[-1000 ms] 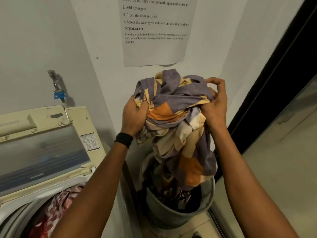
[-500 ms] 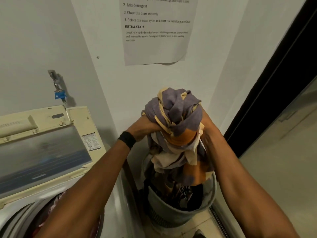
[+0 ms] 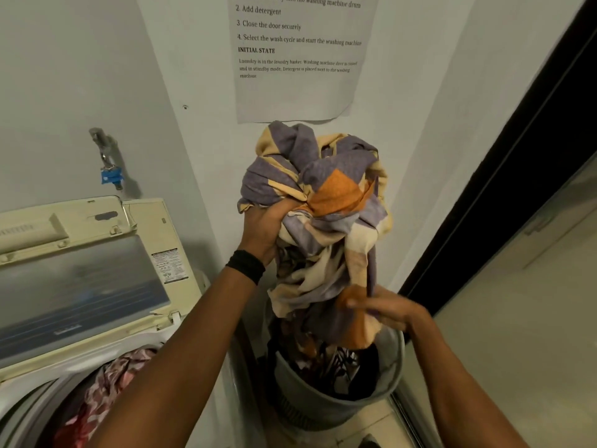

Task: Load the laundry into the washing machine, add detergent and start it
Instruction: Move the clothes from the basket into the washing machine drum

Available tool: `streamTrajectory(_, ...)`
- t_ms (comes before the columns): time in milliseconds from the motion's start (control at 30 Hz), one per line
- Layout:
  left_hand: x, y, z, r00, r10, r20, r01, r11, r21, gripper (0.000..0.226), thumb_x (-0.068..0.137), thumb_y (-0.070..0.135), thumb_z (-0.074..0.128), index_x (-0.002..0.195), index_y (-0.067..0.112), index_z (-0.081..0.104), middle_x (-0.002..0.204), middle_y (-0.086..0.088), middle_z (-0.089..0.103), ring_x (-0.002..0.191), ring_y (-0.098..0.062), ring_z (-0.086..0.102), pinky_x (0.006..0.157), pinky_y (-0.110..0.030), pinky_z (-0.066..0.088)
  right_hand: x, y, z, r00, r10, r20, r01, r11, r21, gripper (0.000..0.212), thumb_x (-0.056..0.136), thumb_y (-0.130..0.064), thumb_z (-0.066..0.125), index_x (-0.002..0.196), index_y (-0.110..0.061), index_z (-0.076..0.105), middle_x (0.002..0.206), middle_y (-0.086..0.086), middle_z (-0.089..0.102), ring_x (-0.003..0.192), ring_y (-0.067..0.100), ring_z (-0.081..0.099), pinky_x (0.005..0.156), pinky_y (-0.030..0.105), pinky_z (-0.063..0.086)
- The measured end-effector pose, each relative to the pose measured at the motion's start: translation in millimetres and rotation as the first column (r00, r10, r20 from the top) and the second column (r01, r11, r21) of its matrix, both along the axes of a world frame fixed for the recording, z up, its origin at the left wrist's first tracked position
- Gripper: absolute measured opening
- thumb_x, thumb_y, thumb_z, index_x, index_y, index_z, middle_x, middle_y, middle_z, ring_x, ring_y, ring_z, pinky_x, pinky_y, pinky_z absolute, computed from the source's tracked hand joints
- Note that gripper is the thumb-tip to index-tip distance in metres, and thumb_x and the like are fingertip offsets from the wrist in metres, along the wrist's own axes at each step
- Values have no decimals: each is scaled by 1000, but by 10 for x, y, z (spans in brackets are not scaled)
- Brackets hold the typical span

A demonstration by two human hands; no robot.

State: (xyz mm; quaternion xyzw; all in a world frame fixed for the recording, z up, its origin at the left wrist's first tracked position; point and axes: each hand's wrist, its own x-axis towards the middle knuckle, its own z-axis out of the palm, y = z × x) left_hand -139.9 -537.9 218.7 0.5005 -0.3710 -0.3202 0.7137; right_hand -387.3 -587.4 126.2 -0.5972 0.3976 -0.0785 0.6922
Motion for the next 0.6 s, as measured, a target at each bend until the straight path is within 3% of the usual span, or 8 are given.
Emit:
streamTrajectory(67, -37, 9, -37, 997, 39, 60, -41, 999, 31, 42, 68, 30, 77, 105, 10, 71, 99, 11, 78, 96, -11, 73, 84, -23, 56, 103, 37, -258, 990, -96, -101, 74, 977, -200, 12, 93, -5, 71, 105, -3, 69, 124, 6, 67, 91, -7, 70, 107, 37, 49)
streamTrajectory(100, -51, -2, -65, 992, 55, 114, -60, 997, 44, 37, 72, 23, 78, 106, 10, 72, 99, 12, 78, 96, -10, 73, 84, -22, 56, 152, 66, -210, 976, -181, -124, 140, 949, -283, 11, 99, 5, 58, 92, -1, 64, 116, 9, 61, 79, -11, 66, 104, 32, 49)
streamTrajectory(167, -67, 11, -106, 985, 67, 159, -80, 994, 75, 25, 80, 10, 77, 105, 10, 74, 100, 13, 78, 98, -8, 72, 88, -23, 56, 194, 7, 8, 974, -212, -77, 178, 932, -315, 3, 101, -3, 58, 104, -4, 58, 112, 12, 56, 96, 7, 61, 88, 27, 47)
streamTrajectory(267, -62, 77, -85, 942, 132, 309, -161, 985, 69, 27, 83, 14, 78, 107, 3, 75, 112, -1, 77, 105, -1, 68, 99, -23, 50, 24, -36, 576, 943, -325, 72, 325, 850, -414, 84, 68, -65, 83, 119, -2, 62, 115, 20, 64, 102, 12, 58, 85, 30, 47)
streamTrajectory(333, -127, 119, -130, 897, 170, 408, -221, 972, 81, 25, 86, 20, 75, 105, 4, 76, 111, -10, 76, 108, -9, 68, 107, -35, 47, -136, -20, 966, 867, -425, 260, 498, 737, -457, 40, 81, -46, 81, 95, -11, 68, 84, -2, 72, 72, -6, 60, 70, 28, 49)
streamTrajectory(400, -261, 113, -187, 888, 203, 413, -280, 951, 133, 40, 92, 27, 65, 110, -9, 71, 106, -25, 74, 105, -23, 68, 105, -49, 46, -234, -92, 1182, 728, -517, 449, 679, 630, -376, 5, 92, -18, 72, 93, -18, 67, 75, -14, 72, 68, -8, 65, 68, 20, 51)
streamTrajectory(533, -476, 68, -317, 914, 162, 371, -241, 954, 177, 78, 94, 57, 57, 133, -11, 56, 132, -25, 63, 123, -35, 61, 109, -39, 46, 88, -132, 1243, 754, -435, 492, 648, 613, -451, 24, 91, -20, 75, 112, -28, 66, 103, -13, 75, 97, -4, 69, 86, 18, 55)
streamTrajectory(600, -452, 73, -345, 875, 30, 484, -138, 972, 190, 103, 85, 77, 58, 147, -5, 45, 144, -16, 58, 133, -20, 56, 112, -29, 45, 218, -139, 1146, 715, -468, 520, 691, 586, -423, 39, 80, -36, 81, 114, -28, 65, 111, -5, 72, 103, 5, 70, 94, 29, 56)
